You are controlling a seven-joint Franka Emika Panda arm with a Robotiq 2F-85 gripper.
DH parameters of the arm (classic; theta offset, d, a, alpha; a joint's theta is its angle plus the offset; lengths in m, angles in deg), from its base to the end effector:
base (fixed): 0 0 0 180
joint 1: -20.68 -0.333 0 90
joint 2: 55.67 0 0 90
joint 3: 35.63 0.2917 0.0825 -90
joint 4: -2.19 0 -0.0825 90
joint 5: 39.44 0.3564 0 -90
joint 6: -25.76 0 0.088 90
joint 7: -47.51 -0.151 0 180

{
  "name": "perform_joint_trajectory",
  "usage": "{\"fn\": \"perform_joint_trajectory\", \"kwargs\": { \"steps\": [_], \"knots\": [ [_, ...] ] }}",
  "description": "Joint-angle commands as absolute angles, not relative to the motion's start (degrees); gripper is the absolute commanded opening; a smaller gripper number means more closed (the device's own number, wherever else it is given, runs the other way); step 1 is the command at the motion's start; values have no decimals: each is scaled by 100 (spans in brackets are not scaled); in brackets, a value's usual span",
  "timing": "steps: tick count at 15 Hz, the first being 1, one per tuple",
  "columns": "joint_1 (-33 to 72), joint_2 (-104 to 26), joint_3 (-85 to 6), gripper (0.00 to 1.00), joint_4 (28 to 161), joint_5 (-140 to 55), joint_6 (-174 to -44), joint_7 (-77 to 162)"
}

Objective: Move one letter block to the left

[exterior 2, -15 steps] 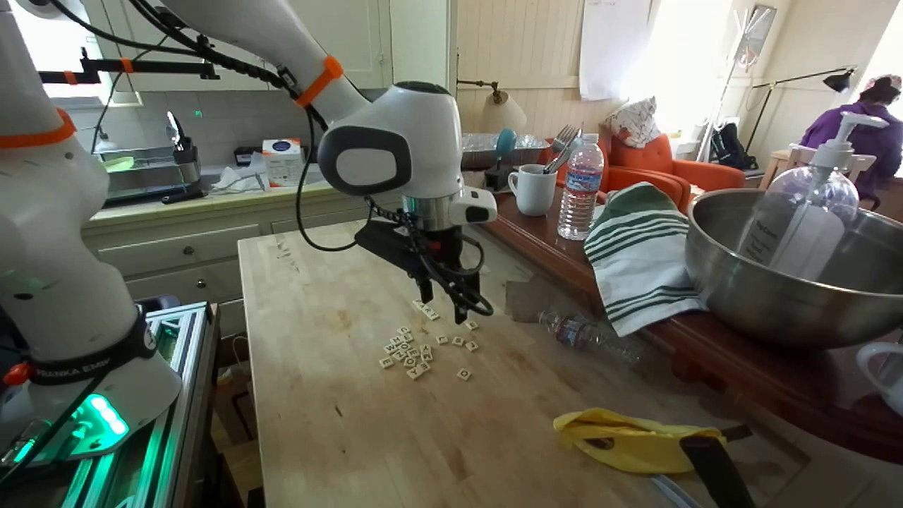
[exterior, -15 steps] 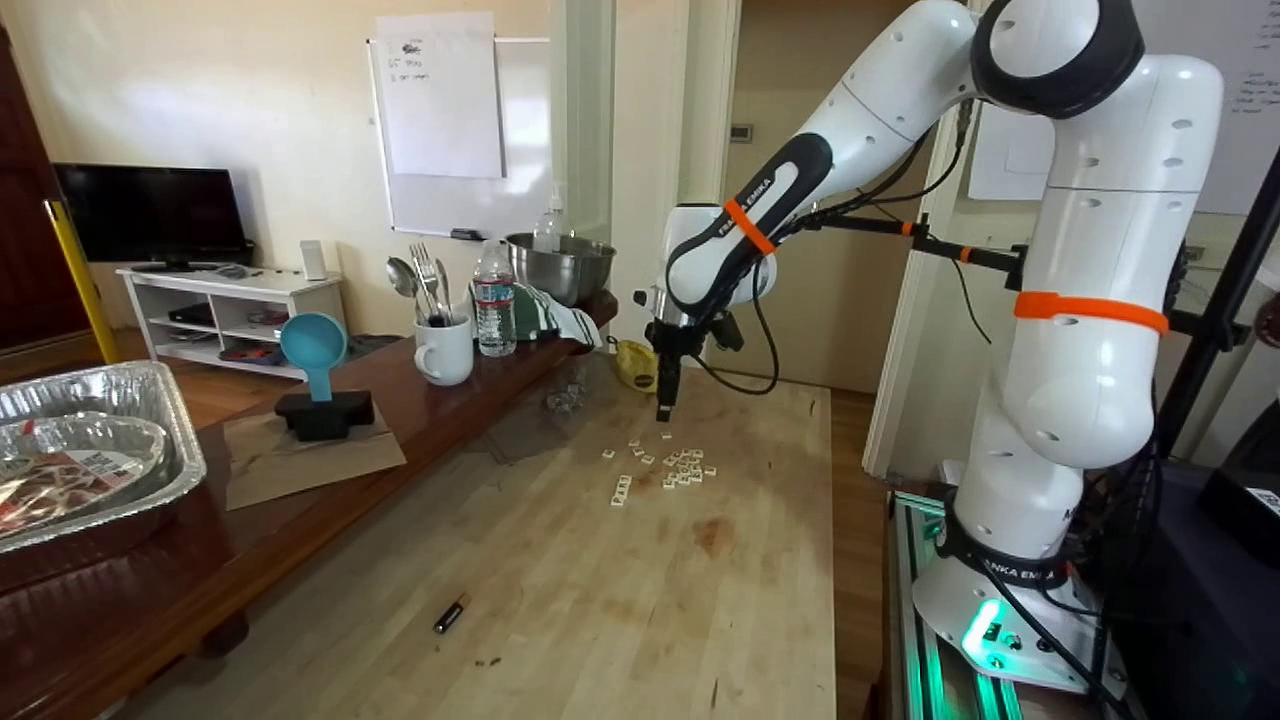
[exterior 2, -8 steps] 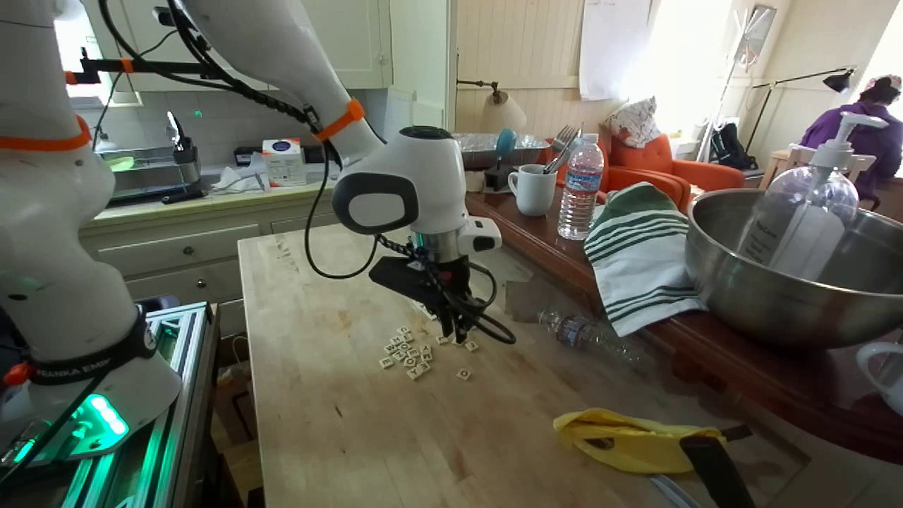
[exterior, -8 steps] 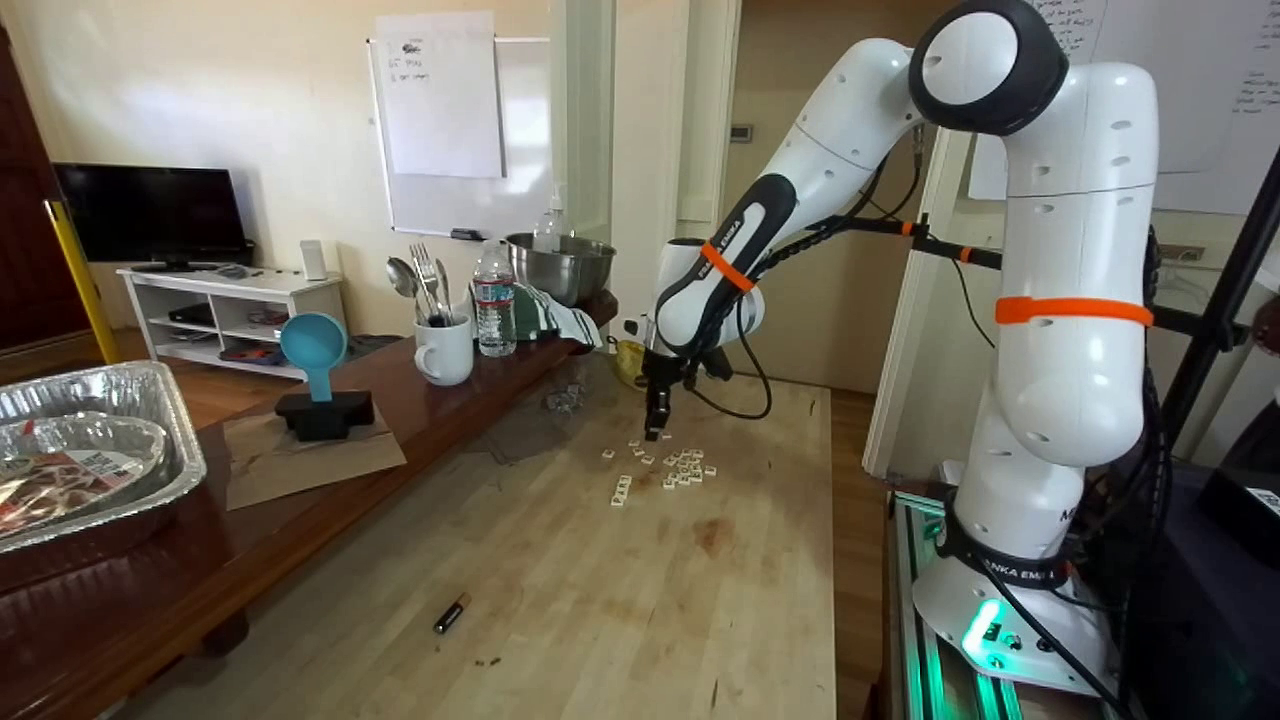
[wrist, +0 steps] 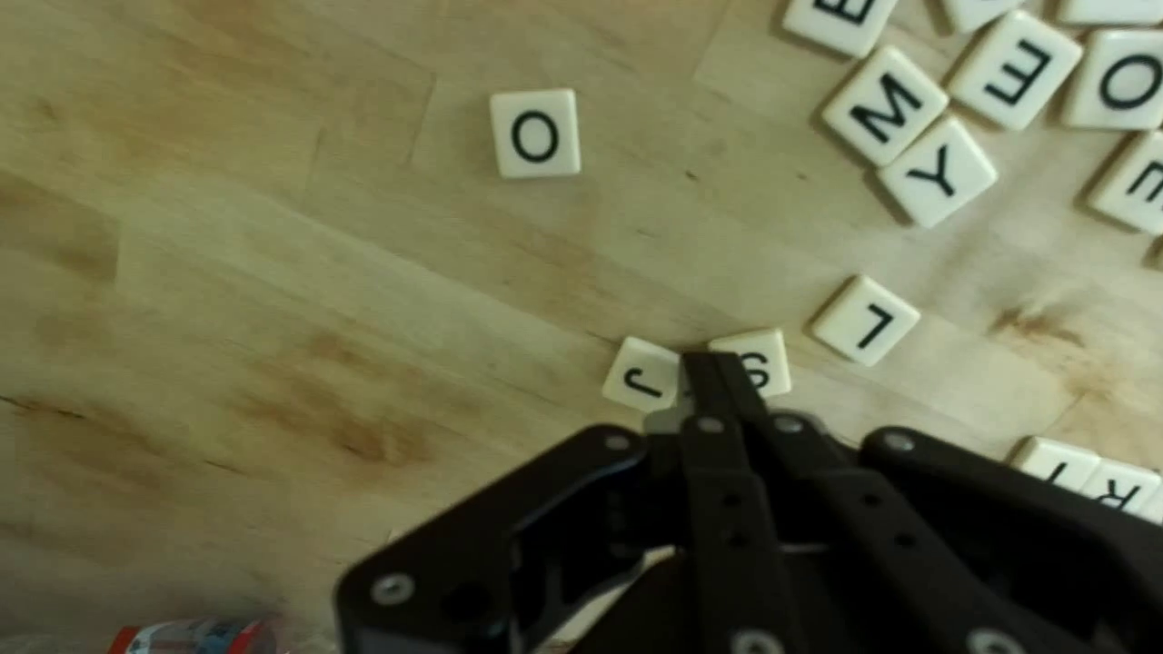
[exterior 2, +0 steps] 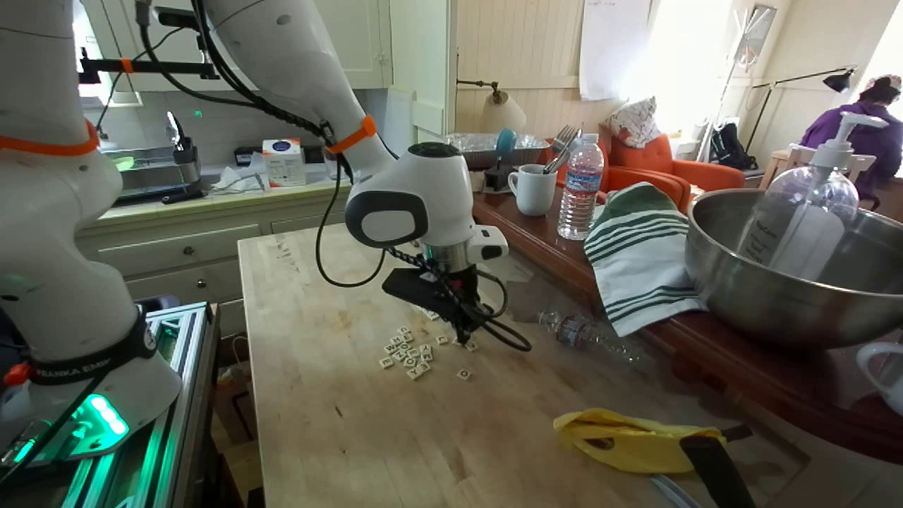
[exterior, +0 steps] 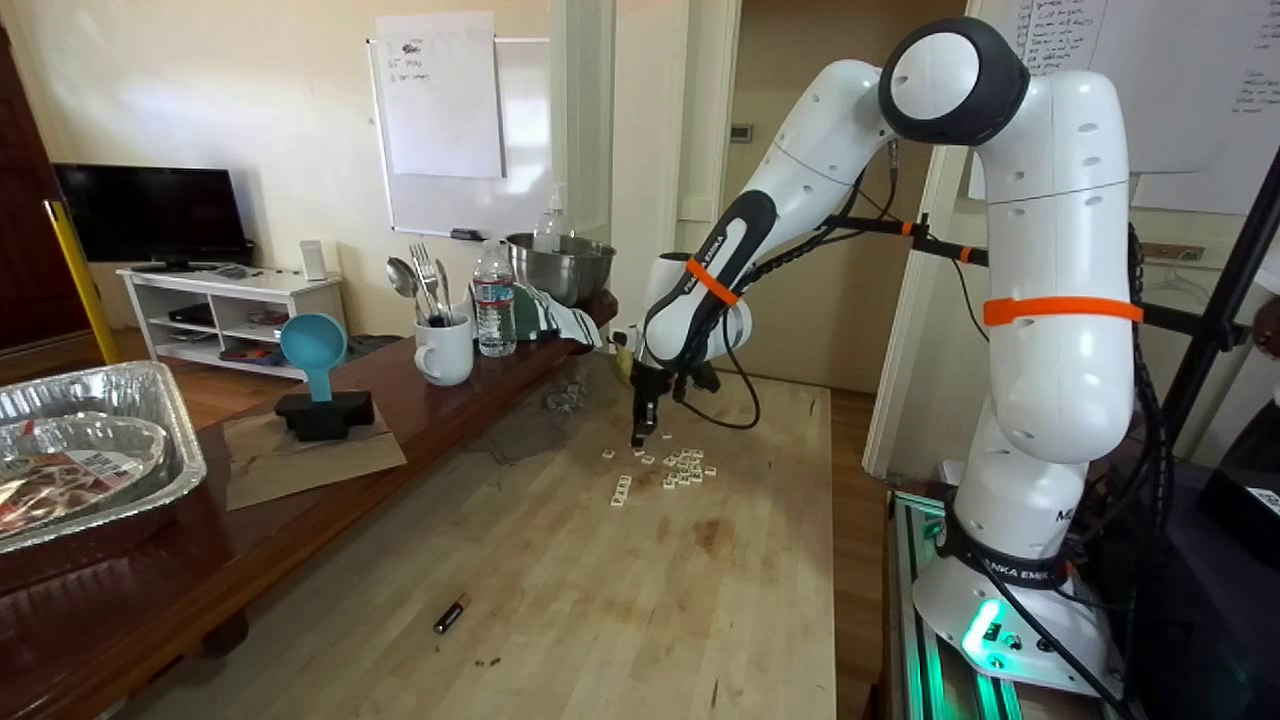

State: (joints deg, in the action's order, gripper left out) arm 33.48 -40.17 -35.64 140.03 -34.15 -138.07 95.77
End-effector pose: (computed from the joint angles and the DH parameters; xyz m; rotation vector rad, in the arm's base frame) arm 0.4915 -0.1158 0.1780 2.9580 0.8066 0.2685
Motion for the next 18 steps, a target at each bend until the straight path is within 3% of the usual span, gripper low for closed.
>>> {"fn": "perform_joint_trajectory", "kwargs": {
  "steps": [1,18],
  "knots": [
    [3599,-3736,-3304,0,13826,-3363,-13961,9784],
    [3564,-3835,-3125,0,13929,-3371,-13496,9168]
  ]
}}
